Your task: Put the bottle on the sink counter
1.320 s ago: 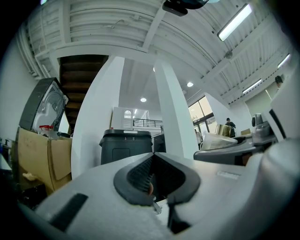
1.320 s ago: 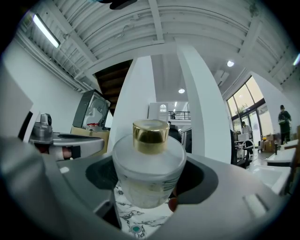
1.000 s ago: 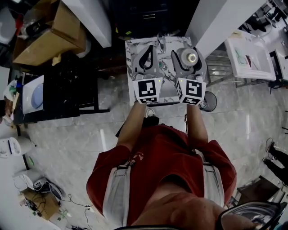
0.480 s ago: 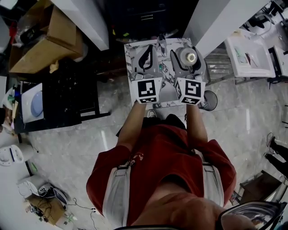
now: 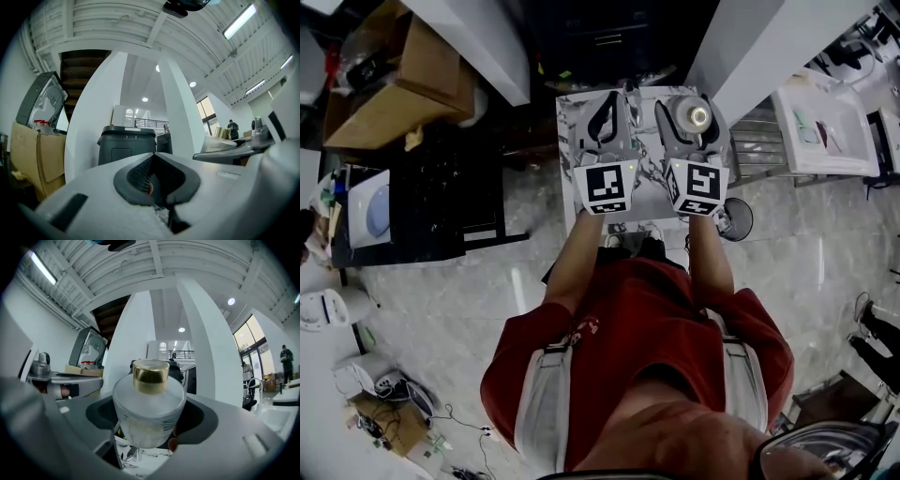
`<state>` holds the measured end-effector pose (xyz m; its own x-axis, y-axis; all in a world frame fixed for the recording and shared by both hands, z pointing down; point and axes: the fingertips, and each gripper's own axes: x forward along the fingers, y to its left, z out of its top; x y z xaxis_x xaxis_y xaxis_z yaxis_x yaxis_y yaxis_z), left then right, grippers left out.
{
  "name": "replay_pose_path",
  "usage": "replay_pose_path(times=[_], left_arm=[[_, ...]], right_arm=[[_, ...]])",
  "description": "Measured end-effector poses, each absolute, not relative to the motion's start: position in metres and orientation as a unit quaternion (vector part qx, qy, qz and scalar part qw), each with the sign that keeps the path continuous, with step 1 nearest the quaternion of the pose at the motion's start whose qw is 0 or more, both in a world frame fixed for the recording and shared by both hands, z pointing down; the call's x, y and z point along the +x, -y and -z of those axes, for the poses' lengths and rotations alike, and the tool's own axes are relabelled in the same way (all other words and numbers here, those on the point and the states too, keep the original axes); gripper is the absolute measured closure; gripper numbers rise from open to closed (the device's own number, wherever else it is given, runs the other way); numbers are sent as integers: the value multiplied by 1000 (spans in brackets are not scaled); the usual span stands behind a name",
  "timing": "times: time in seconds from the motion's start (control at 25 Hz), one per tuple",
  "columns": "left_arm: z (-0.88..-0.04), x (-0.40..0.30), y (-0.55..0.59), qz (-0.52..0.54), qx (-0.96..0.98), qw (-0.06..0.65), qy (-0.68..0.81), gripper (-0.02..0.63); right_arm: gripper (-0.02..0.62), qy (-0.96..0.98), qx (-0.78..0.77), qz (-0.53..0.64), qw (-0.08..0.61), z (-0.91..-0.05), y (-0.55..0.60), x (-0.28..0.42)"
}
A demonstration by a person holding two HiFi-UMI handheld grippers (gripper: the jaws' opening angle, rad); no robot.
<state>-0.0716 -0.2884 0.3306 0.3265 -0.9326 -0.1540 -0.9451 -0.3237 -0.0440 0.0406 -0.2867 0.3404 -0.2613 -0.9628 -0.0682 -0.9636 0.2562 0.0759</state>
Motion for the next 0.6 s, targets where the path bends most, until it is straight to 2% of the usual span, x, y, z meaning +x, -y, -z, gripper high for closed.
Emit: replay_pose_path(times=[0.6], left_arm=[[-337, -40, 309, -32, -799, 66, -597, 612]], right_arm=[[255, -811, -584, -43, -3, -349, 311, 68]])
